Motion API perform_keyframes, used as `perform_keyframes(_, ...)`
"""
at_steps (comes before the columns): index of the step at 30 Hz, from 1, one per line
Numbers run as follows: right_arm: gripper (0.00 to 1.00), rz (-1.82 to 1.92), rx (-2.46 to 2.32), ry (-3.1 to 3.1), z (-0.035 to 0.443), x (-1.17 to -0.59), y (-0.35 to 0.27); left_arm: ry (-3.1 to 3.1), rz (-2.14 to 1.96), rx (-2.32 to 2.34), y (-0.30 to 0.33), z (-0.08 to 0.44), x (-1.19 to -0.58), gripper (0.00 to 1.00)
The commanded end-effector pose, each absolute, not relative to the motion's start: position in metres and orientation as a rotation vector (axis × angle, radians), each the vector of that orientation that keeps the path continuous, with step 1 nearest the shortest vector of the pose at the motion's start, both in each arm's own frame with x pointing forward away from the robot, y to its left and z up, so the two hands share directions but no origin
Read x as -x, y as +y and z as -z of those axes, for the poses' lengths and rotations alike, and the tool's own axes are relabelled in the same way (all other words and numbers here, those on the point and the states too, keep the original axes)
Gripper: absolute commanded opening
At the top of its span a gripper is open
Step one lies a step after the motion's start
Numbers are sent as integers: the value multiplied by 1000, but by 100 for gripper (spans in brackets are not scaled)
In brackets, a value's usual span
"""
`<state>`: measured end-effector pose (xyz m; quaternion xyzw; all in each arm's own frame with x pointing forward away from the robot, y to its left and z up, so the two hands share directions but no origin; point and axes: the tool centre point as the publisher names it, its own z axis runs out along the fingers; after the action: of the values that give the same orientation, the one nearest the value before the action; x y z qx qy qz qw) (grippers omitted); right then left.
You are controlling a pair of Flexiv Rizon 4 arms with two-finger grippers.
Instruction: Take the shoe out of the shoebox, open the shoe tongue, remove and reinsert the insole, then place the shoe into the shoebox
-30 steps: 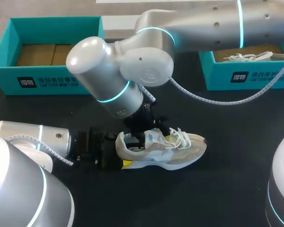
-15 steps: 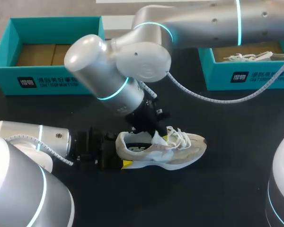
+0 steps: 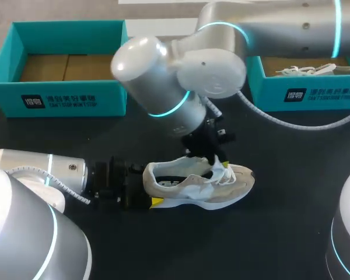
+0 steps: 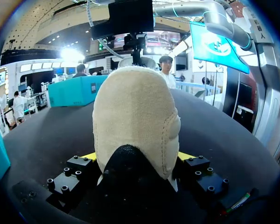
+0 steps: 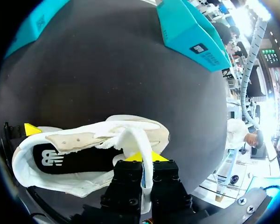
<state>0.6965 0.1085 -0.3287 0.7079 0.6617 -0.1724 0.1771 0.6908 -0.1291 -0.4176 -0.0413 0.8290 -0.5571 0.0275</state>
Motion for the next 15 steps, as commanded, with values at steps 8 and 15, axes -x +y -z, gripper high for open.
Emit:
perform_keyframes(8, 42, 369, -2191, 1728, 340, -697, 82, 2561, 1715, 131, -129, 419, -689, 0)
perform_keyframes(15, 55, 399, -2200, 1701, 349, -694, 68, 2561, 1715, 131, -129, 419, -689, 0)
